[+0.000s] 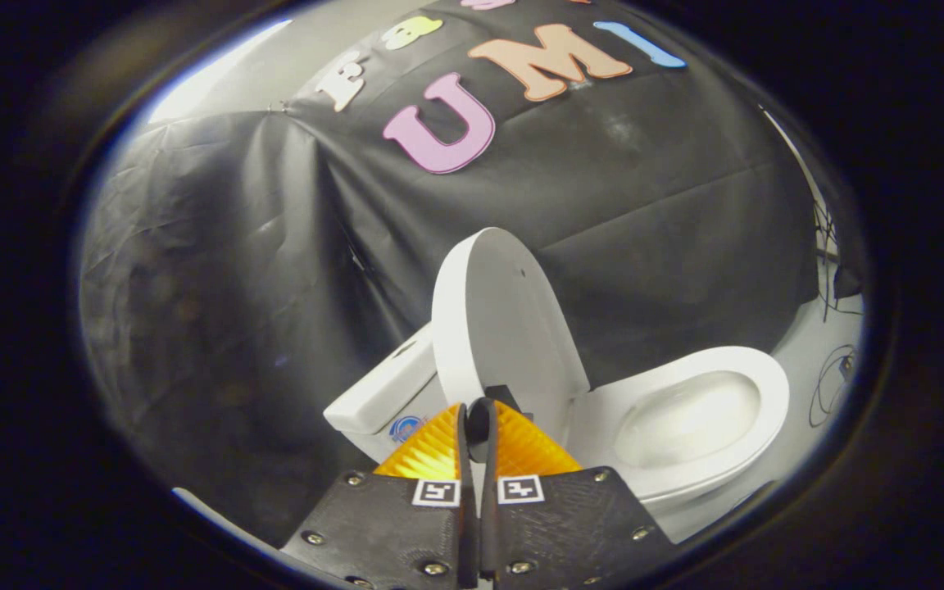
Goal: Open the toilet lid.
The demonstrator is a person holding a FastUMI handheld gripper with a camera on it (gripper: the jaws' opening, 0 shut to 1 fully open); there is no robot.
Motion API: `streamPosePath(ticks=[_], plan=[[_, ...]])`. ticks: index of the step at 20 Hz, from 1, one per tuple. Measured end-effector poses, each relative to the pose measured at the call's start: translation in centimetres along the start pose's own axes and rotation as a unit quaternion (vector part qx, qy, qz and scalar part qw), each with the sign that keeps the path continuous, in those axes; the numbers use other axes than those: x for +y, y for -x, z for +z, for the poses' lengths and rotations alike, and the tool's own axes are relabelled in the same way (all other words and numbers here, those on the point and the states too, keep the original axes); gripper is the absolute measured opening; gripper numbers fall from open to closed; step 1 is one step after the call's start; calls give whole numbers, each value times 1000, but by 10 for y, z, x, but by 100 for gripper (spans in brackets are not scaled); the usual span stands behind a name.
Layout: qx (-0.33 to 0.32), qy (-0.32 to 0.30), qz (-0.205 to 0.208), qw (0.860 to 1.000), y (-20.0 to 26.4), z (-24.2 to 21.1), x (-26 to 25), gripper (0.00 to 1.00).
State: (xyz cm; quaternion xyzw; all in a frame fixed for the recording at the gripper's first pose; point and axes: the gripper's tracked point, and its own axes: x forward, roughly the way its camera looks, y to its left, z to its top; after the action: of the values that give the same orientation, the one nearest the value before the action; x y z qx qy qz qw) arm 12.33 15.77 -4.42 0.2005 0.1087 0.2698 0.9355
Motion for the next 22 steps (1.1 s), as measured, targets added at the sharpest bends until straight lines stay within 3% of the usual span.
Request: streamPosePath(ticks=[22], plan=[[-33,37,35,998,-7,-4,7,2]])
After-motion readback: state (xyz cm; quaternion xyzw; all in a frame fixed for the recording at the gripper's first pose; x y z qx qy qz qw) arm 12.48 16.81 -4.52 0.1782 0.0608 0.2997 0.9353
